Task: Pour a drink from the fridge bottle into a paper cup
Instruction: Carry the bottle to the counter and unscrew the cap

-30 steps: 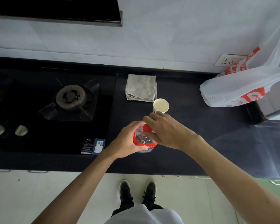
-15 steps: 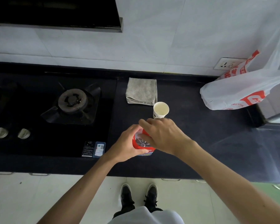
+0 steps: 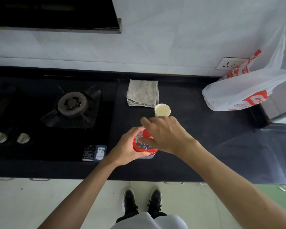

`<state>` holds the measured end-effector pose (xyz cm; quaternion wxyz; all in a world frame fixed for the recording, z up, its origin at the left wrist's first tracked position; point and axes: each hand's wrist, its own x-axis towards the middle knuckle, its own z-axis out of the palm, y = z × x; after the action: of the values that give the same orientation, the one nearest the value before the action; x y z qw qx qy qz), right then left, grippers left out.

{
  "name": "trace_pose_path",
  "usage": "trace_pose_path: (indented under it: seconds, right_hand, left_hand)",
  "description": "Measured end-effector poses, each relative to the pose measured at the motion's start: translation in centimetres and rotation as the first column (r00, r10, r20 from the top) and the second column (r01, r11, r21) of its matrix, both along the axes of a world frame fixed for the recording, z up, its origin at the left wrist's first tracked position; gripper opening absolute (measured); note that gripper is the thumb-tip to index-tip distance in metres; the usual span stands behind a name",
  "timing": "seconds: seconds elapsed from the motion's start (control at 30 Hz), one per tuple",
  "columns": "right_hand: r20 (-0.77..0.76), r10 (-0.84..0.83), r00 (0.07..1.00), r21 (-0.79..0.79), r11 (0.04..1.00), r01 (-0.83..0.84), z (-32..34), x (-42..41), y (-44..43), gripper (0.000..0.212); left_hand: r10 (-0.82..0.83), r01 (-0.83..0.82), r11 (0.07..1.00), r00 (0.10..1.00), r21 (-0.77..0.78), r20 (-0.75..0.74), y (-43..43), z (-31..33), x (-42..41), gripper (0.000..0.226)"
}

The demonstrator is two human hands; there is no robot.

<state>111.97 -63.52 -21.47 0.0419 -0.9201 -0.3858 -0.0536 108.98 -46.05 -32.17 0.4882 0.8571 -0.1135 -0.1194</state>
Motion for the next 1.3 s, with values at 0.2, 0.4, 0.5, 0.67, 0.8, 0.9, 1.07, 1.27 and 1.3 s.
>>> trace_pose_path:
  seconds: [0.2, 0.4, 0.5, 0.67, 0.8, 0.9, 1.07, 1.27, 1.3]
  right_hand:
    - [-0.128, 0.129, 0.983, -0.032, 0.99, -0.134, 0.2, 0.2, -0.3, 0.035]
    - [-0.139, 0.258, 0.956, -0.1, 0.957, -0.272, 0.8, 0.7, -1.1, 0.052]
    - [-0.169, 0.281, 0.945, -0.054, 0.954, -0.293, 1.1, 0.4, -1.5, 0.052]
    - [-0.012, 0.204, 0.979, 0.029, 0.979, -0.204, -0.3, -0.3, 0.1, 0.027]
    - [0.064, 0.038, 0.997, 0.107, 0.993, -0.045, -1.5, -0.5, 1.6, 0.03]
    - [0.055, 0.006, 0.998, 0.175, 0.985, -0.015, -1.6, -0.3, 1.3, 0.019]
    - [0.044, 0.019, 0.999, 0.103, 0.994, -0.023, -1.1, 0.2, -0.8, 0.032]
    - [-0.063, 0.15, 0.987, 0.095, 0.985, -0.144, -0.6, 0.2, -1.7, 0.028]
    - [-0.064, 0.172, 0.983, 0.095, 0.982, -0.165, -0.5, 0.2, -1.7, 0.029]
  left_hand:
    - [0.02, -0.019, 0.999, 0.999, 0.039, -0.033, -0.1, -0.1, -0.3, 0.08]
    - [0.048, -0.045, 0.998, 0.997, 0.044, -0.066, -0.2, 0.2, -0.5, 0.078]
    - [0.04, -0.039, 0.999, 0.998, 0.021, -0.058, -0.2, 0.3, -0.4, 0.079]
    - [0.055, -0.054, 0.998, 0.996, 0.021, -0.07, -0.2, 0.0, -0.5, 0.072]
    - [0.062, -0.061, 0.998, 0.996, 0.009, -0.062, -0.3, 0.0, -0.4, 0.07]
    - [0.035, -0.035, 0.999, 0.999, -0.006, -0.039, -0.3, 0.4, -0.4, 0.073]
    - [-0.008, 0.008, 1.0, 1.0, -0.003, 0.007, 0.0, 0.3, -0.2, 0.084]
    - [0.013, -0.013, 1.0, 1.0, 0.014, -0.001, -0.1, 0.1, -0.3, 0.078]
    - [0.019, -0.019, 1.0, 1.0, 0.017, -0.002, -0.2, 0.1, -0.3, 0.078]
